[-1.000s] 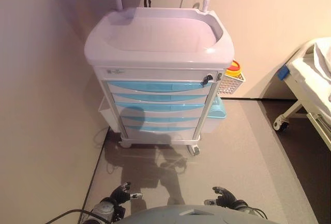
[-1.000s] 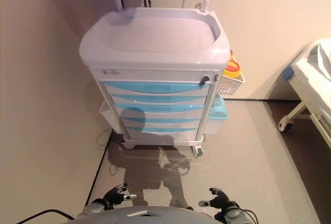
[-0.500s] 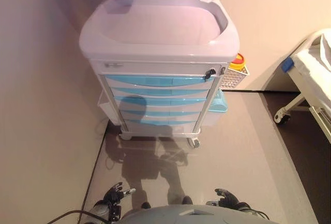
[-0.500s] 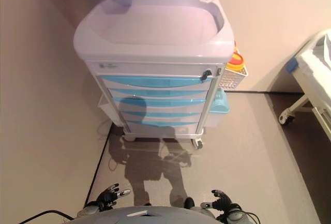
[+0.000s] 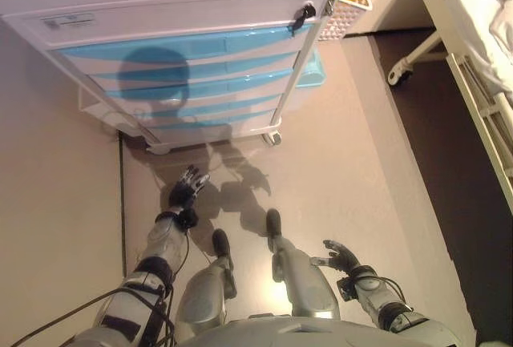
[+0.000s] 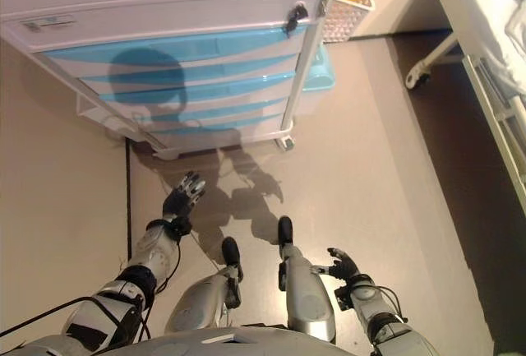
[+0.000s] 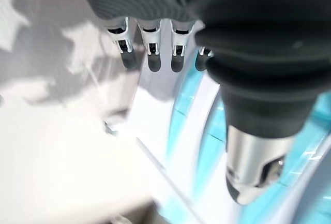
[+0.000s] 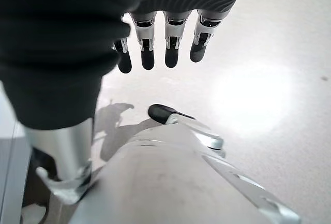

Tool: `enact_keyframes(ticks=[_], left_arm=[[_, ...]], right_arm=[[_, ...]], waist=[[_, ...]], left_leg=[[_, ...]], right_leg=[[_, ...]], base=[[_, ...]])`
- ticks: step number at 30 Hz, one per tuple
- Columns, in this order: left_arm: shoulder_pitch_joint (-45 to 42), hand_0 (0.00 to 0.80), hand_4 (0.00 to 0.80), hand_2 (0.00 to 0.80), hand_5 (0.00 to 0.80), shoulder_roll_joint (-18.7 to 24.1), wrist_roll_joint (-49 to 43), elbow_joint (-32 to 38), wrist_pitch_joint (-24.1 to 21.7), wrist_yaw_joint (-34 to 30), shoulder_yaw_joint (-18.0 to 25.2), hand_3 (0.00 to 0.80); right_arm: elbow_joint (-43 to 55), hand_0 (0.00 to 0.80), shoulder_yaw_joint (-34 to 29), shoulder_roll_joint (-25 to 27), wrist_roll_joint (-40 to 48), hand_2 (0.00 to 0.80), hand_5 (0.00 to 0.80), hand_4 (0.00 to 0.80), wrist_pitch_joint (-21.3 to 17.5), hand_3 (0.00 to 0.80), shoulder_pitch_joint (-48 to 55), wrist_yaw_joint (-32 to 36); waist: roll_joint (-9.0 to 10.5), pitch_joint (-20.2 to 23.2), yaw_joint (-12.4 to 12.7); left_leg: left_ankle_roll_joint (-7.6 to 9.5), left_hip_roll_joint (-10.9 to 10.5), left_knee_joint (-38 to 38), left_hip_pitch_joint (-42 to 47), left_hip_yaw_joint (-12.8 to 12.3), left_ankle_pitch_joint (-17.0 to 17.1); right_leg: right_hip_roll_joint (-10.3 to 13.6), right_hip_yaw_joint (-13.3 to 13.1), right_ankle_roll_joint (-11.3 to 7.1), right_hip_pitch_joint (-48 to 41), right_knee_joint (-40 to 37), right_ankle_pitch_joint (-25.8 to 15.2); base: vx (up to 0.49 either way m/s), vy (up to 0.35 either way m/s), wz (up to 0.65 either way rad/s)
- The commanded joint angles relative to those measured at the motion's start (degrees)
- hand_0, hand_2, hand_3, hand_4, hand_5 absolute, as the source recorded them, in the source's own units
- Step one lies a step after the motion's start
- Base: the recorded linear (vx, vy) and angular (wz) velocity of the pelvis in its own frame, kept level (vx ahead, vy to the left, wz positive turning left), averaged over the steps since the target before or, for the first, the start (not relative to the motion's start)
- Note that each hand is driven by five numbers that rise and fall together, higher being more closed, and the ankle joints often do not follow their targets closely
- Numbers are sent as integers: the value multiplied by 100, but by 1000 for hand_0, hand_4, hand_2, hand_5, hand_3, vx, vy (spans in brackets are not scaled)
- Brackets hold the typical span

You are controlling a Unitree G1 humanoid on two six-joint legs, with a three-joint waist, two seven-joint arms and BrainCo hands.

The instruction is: Open the drawer and pick up the medicine

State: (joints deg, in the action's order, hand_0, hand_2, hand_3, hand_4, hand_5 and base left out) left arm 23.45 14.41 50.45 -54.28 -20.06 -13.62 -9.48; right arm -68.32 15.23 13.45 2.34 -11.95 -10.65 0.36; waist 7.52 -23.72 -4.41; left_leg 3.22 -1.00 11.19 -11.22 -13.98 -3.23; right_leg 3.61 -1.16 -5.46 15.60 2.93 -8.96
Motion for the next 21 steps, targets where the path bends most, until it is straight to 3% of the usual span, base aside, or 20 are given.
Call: enact_keyframes(ticks=[1, 11, 12, 13, 15, 21], left_arm=[[279, 0, 0, 0, 0, 100, 763, 344, -355, -443, 10, 0], [1803, 0, 0, 0, 0, 688, 2602, 796, -277, -1735, 163, 0], [1945, 0, 0, 0, 0, 730, 2726, 837, -282, -1796, 170, 0], [2006, 0, 0, 0, 0, 744, 2812, 849, -294, -1850, 187, 0], [2320, 0, 0, 0, 0, 850, 3265, 936, -281, -2062, 235, 0], [2937, 0, 0, 0, 0, 1088, 4217, 1117, -376, -2707, 448, 0]], right_arm=[[209, 0, 419, 224, 190, 0, 0, 0, -66, 0, 216, -44], [336, 0, 689, 323, 634, 0, 0, 0, -190, 0, 161, -53], [345, 0, 703, 338, 659, 0, 0, 0, -211, 0, 171, -36], [354, 0, 712, 350, 665, 0, 0, 0, -218, 0, 165, -32], [354, 0, 776, 358, 713, 0, 0, 0, -284, 0, 187, -24], [358, 0, 931, 360, 755, 0, 0, 0, -438, 0, 257, -3]], waist=[[-104, -96, -154], [206, -466, -363], [177, -469, -374], [235, -500, -397], [233, -525, -427], [345, -603, -507]], left_leg=[[241, -8, 319, -357, 217, -492], [200, 89, 965, -933, 139, -776], [184, 107, 1032, -900, 211, -987], [195, 106, 1058, -977, 132, -832], [177, 137, 1170, -962, 202, -1082], [155, 190, 1294, -1055, 193, -1169]], right_leg=[[-16, -137, -32, 210, 886, 624], [-77, -195, 15, 635, 897, 486], [-113, -190, -8, 606, 937, 622], [-91, -194, 25, 669, 915, 490], [-138, -193, 6, 658, 954, 618], [-196, -221, 39, 748, 974, 609]], base=[[-89, -47, -42], [-27, -41, -7], [-7, -13, -6], [-2, -9, -5], [45, 12, 1], [19, -2, -4]])
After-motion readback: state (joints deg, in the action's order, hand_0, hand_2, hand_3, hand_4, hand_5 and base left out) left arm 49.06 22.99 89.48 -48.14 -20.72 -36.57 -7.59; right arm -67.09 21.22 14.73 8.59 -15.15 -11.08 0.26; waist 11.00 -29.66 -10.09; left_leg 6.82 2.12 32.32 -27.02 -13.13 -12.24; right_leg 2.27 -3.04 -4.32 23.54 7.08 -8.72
